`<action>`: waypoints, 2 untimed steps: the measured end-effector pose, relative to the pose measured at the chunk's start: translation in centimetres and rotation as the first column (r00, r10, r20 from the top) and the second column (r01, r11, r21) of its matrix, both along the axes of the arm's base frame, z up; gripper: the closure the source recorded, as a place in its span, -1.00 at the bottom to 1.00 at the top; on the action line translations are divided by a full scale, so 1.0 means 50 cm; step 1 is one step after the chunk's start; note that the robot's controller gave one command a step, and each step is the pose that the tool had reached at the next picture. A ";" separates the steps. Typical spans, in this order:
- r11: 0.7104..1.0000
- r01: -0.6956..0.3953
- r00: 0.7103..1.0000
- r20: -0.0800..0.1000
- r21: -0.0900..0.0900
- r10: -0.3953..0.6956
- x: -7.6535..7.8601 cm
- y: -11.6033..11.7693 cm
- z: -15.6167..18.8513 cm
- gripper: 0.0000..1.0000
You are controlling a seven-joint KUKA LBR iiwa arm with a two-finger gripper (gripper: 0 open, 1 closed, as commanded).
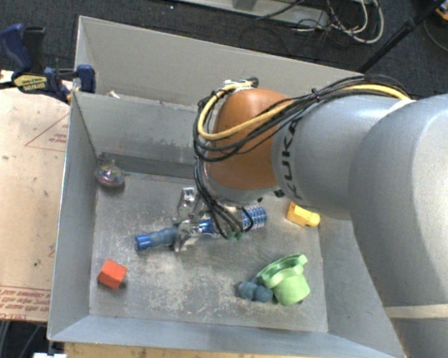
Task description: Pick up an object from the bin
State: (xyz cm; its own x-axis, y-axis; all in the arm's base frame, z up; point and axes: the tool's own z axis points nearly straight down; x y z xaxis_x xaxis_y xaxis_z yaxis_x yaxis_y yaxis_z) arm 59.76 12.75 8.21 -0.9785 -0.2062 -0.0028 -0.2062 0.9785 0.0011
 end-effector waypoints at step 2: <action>0.999 0.053 0.999 -0.011 -0.003 -0.053 0.002 0.025 0.117 1.00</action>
Offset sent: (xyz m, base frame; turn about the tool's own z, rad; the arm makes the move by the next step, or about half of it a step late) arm -0.0105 0.0141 0.1485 0.0016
